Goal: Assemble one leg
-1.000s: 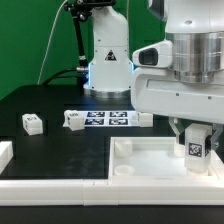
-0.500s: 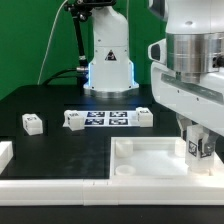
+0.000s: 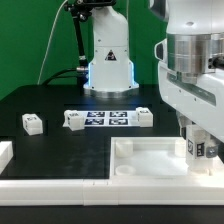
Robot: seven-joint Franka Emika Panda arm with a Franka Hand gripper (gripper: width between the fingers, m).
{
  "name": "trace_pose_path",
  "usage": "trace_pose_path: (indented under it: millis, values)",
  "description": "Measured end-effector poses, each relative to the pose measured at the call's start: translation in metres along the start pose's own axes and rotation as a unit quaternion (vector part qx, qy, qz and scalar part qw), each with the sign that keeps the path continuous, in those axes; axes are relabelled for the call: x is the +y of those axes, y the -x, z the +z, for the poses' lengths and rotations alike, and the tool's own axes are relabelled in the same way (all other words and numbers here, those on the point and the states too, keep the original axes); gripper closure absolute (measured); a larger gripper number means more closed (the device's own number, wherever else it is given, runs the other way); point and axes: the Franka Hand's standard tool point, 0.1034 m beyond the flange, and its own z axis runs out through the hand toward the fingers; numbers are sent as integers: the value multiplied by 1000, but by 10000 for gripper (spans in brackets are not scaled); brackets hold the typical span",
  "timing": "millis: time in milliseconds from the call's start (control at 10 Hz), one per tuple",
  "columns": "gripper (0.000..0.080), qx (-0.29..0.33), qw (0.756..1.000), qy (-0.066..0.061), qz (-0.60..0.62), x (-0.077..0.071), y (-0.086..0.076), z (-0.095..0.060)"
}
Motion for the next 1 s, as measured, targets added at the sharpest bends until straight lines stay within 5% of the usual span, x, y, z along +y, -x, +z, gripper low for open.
trace_pose_path:
  millis: [200, 800, 1000]
  values:
    - [157, 1, 994, 0, -108, -1, 3, 0]
    - [150, 3, 928, -3, -374, -1, 5, 1]
    - [150, 4, 889, -2, -458, -1, 5, 1]
